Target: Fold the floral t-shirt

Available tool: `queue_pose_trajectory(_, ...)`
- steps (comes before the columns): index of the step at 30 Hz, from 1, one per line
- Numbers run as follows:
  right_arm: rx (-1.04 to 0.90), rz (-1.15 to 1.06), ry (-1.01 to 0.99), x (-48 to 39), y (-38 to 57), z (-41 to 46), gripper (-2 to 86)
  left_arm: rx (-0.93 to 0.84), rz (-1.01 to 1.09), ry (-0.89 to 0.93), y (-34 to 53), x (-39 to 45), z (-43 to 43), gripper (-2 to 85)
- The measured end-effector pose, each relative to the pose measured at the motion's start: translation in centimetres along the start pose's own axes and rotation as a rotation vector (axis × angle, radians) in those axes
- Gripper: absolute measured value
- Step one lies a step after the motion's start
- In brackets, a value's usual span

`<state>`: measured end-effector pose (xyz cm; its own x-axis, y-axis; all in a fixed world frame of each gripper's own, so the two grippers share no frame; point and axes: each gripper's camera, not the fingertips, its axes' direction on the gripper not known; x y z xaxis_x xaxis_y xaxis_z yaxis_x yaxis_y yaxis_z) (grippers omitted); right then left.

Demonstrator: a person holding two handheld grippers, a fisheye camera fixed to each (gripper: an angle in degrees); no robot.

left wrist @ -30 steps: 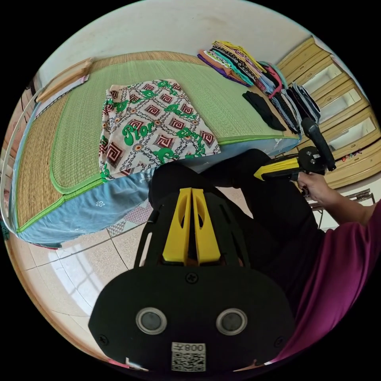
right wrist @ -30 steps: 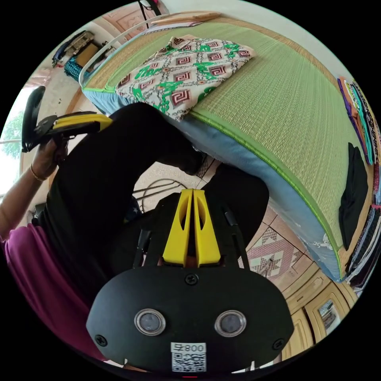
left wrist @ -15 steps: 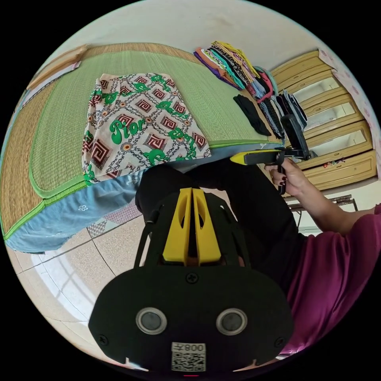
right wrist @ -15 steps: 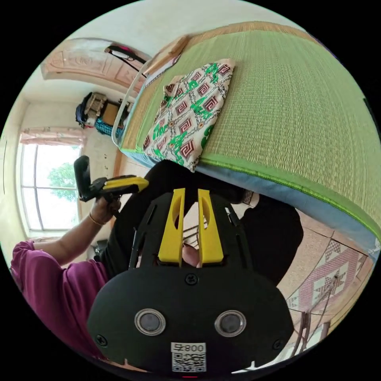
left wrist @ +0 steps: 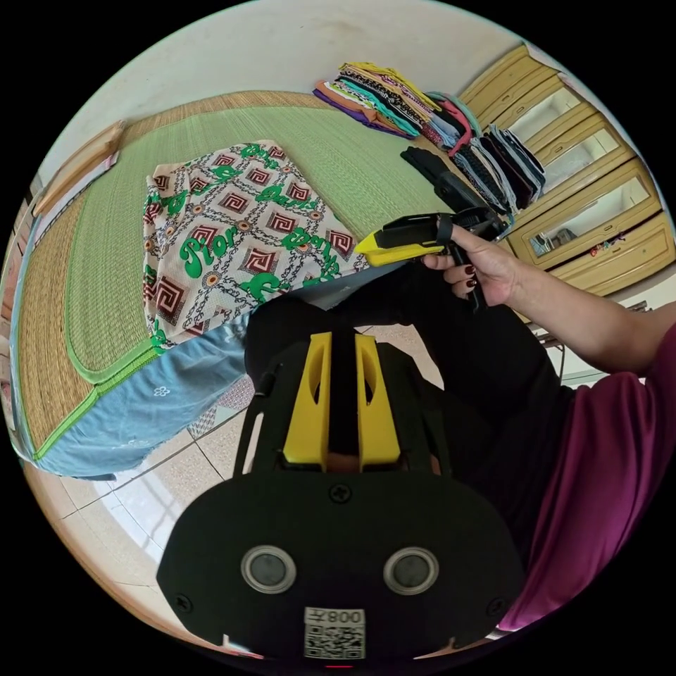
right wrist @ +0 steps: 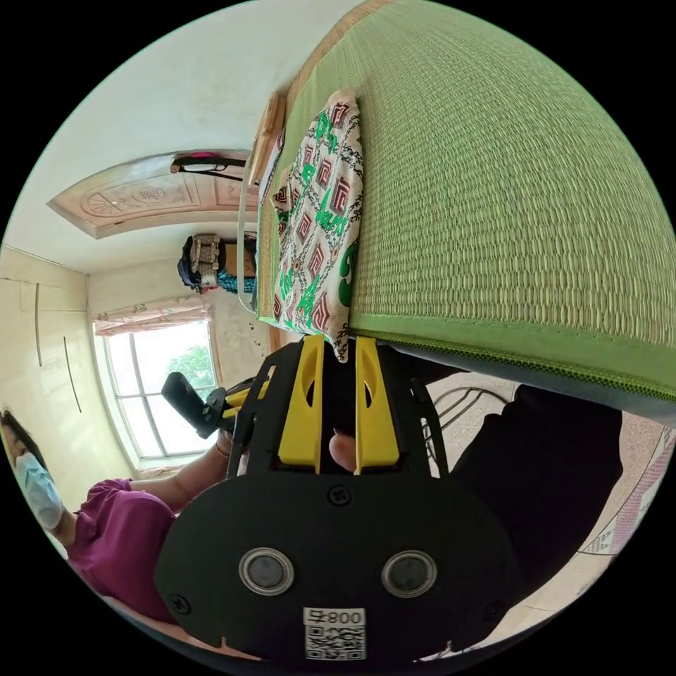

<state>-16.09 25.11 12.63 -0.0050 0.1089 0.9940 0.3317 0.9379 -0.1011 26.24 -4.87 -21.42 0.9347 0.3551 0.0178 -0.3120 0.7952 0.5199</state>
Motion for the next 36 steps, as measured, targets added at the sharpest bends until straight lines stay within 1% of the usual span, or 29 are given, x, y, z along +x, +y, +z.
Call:
queue_pose_trajectory(6, -0.024, 0.008, -0.085, 2.3, 0.4, 0.5, 1.9, -0.005, -0.047, 0.030, 0.0, -2.7, -0.3, 2.4)
queue_pose_trajectory(7, -0.025, 0.008, -0.097, 2.5, 0.4, 0.5, 1.7, -0.010, -0.057, 0.064, -0.2, -3.5, -0.4, 2.0)
queue_pose_trajectory(11, -0.028, 0.000, -0.176, 3.6, 0.9, 0.0, 0.7, -0.076, -0.054, 0.280, -2.0, -6.3, 0.7, 1.7)
queue_pose_trajectory(12, -0.030, -0.003, -0.195, 3.8, 1.0, -0.2, 0.7, -0.082, -0.060, 0.304, -2.2, -6.8, 0.8, 1.9)
queue_pose_trajectory(15, -0.023, -0.007, -0.239, 4.3, 1.4, -0.4, 0.5, -0.056, -0.142, 0.447, -3.3, -10.2, 1.0, 3.6)
queue_pose_trajectory(17, -0.026, -0.012, -0.252, 4.5, 1.6, -0.4, 0.5, 0.008, -0.260, 0.617, -3.6, -13.7, 1.4, 5.7)
queue_pose_trajectory(23, -0.028, -0.015, -0.278, 5.3, 2.0, -0.3, 0.4, 0.115, -0.542, 0.892, -1.7, -19.9, 4.0, 8.0)
queue_pose_trajectory(27, -0.030, -0.012, -0.291, 5.9, 2.4, -0.1, 0.5, 0.159, -0.650, 0.956, -0.1, -22.4, 4.9, 7.0)
queue_pose_trajectory(29, -0.032, -0.010, -0.291, 6.2, 2.5, 0.0, 0.6, 0.186, -0.689, 0.973, 0.7, -24.2, 4.6, 4.6)
queue_pose_trajectory(32, -0.035, -0.009, -0.289, 6.6, 2.8, 0.3, 1.0, 0.215, -0.717, 1.002, 1.6, -26.0, 4.1, 2.0)
queue_pose_trajectory(36, -0.034, 0.011, -0.288, 7.7, 3.2, 0.7, 2.8, 0.209, -0.711, 0.992, 2.2, -27.3, 3.4, 1.0)
